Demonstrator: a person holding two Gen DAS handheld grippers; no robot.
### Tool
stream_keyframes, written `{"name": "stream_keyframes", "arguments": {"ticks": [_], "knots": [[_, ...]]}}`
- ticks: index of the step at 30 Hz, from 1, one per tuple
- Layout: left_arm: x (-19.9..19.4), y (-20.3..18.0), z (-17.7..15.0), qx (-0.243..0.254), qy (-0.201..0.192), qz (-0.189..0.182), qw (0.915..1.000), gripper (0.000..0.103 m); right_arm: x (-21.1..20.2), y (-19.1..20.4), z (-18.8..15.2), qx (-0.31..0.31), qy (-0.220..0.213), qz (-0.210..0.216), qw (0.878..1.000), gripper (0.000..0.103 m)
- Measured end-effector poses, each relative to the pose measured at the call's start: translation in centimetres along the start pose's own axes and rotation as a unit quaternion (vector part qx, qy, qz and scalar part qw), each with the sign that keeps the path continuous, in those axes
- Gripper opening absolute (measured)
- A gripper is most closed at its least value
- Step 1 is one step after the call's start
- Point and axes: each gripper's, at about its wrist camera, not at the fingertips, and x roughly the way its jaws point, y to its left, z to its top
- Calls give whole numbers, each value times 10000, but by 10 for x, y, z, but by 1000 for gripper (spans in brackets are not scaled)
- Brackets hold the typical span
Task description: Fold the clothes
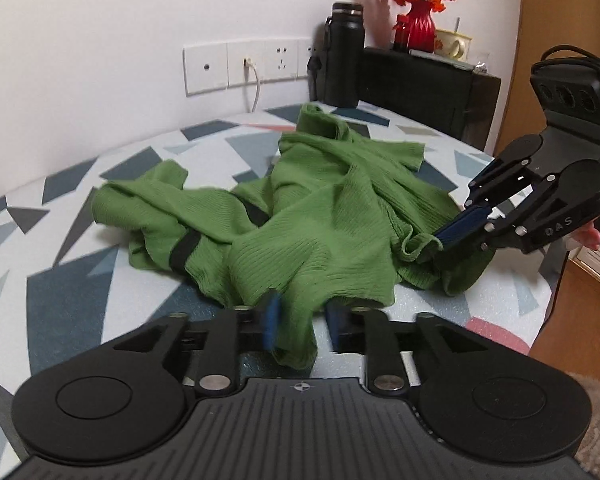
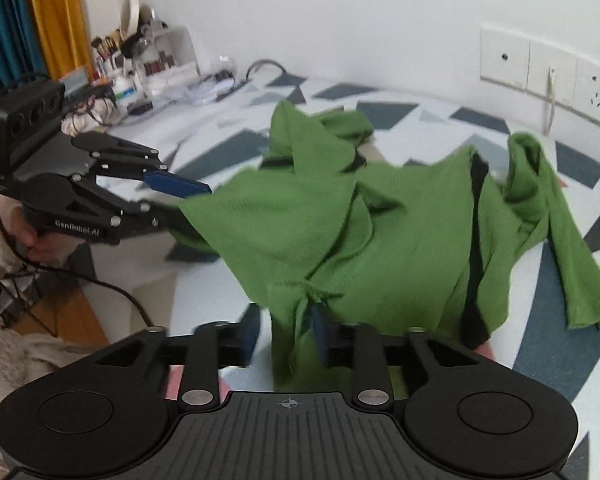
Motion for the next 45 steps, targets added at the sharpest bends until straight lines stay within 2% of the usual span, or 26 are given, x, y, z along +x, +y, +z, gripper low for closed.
{"name": "stream_keyframes", "arguments": {"ticks": [1,4,6,8,10,14,15,16,17,18,20,21,25,28,31,35,38,40,42,43,44,45], "knots": [[-5,2,2,17,-71,14,10000,45,-8,0,4,-18,-104,-13,9999,32],[-19,8,11,29,-335,72,9994,46,-34,-5,18,-47,-523,-159,9985,33],[-29,14,18,-21,-569,130,9983,47,-45,-13,27,-6,-794,-398,9961,40],[-33,19,25,-117,-757,216,9968,50,-41,-25,35,130,-885,-643,9939,47],[-17,19,28,-184,-714,196,9971,51,-30,-40,43,309,-888,-868,9918,48],[28,-2,25,322,-280,253,9988,51,14,-73,53,844,-614,-1051,9890,48],[37,-7,22,447,-204,269,9984,51,25,-81,53,971,-523,-1064,9882,46],[44,-11,19,489,-99,245,9985,46,32,-85,51,1054,-459,-1065,9876,41],[47,-13,18,473,-20,200,9987,27,38,-90,48,1137,-395,-1065,9870,20],[44,-13,17,446,5,135,9989,20,37,-92,45,1204,-453,-1009,9865,13],[36,-12,14,391,42,1,9992,12,26,-93,37,1274,-647,-929,9854,9],[32,-11,13,363,61,-66,9993,11,16,-92,33,1275,-781,-905,9846,6],[16,-13,8,380,111,-268,9989,10,-38,-83,12,1226,-1312,-973,9789,6],[15,-21,2,507,231,-468,9973,10,-63,-80,-6,1259,-1387,-1149,9756,6],[19,-29,-2,562,424,-804,9943,9,-67,-83,-24,1411,-1136,-1267,9753,6],[22,-35,-3,706,368,-850,9932,9,-62,-84,-46,1567,-776,-1263,9765,6],[17,-26,4,532,206,-834,9949,13,-54,-78,-52,1498,-538,-1327,9783,7],[11,-15,10,365,126,-868,9955,15,-52,-75,-49,1408,-411,-1353,9799,13],[4,-4,17,225,10,-857,9961,20,-56,-70,-41,1322,-491,-1446,9794,26],[-2,1,20,215,-111,-762,9968,28,-60,-68,-36,1251,-602,-1471,9793,29],[-9,5,22,210,-238,-659,9973,41,-64,-68,-31,1183,-738,-1490,9790,30],[-13,9,24,222,-357,-546,9976,47,-68,-68,-24,1133,-939,-1467,9782,33]]}}
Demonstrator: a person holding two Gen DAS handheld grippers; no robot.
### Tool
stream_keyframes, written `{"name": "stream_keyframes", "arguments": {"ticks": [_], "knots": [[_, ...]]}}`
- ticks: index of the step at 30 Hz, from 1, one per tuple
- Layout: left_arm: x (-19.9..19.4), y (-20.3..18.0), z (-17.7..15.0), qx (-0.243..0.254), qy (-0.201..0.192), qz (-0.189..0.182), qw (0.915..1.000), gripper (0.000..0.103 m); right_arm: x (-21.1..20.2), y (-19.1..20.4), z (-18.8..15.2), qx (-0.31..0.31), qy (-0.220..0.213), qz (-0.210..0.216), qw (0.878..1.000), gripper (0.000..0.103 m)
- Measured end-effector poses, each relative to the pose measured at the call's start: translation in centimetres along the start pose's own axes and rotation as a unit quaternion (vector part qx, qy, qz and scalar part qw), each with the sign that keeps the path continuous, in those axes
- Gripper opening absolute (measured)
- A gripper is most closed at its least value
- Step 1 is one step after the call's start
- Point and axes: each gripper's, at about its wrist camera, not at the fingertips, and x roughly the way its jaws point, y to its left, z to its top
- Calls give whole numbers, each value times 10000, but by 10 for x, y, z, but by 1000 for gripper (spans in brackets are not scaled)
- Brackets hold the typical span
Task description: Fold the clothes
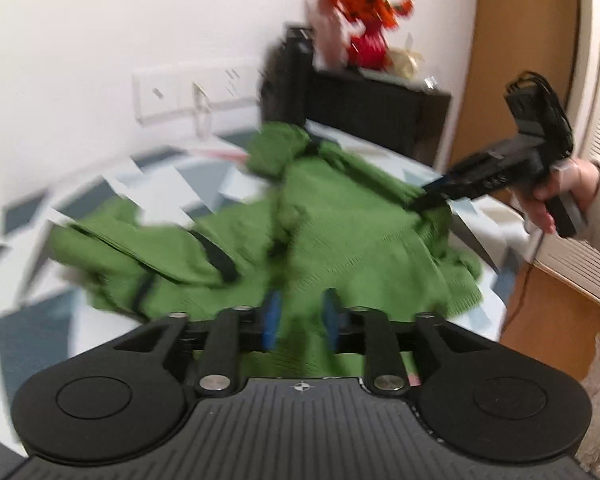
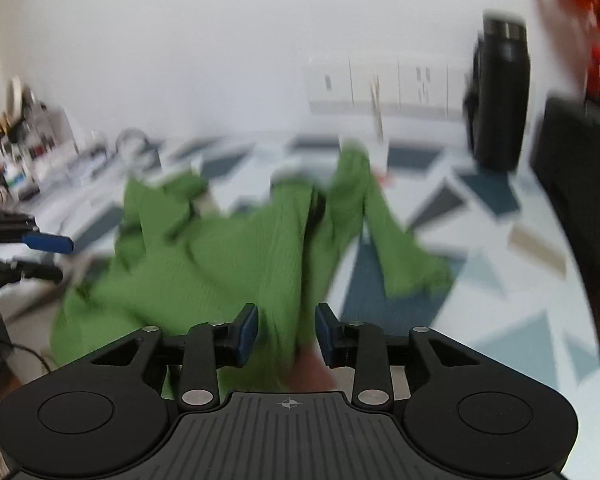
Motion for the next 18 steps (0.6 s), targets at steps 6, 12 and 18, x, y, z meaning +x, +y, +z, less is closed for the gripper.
{"name": "stream_keyframes", "arguments": {"ticks": [6,12,18], "knots": [[18,31,13,-105,-168,1255,9919,57,36,-2,42,44,-428,-142,9990,54],[80,77,24,-335,-3,2237,9741,70,105,-8,58,262,-12,-320,9991,55],[92,111,17,-1370,-82,2059,9689,7,97,-17,42,432,-95,-309,9985,7]]}}
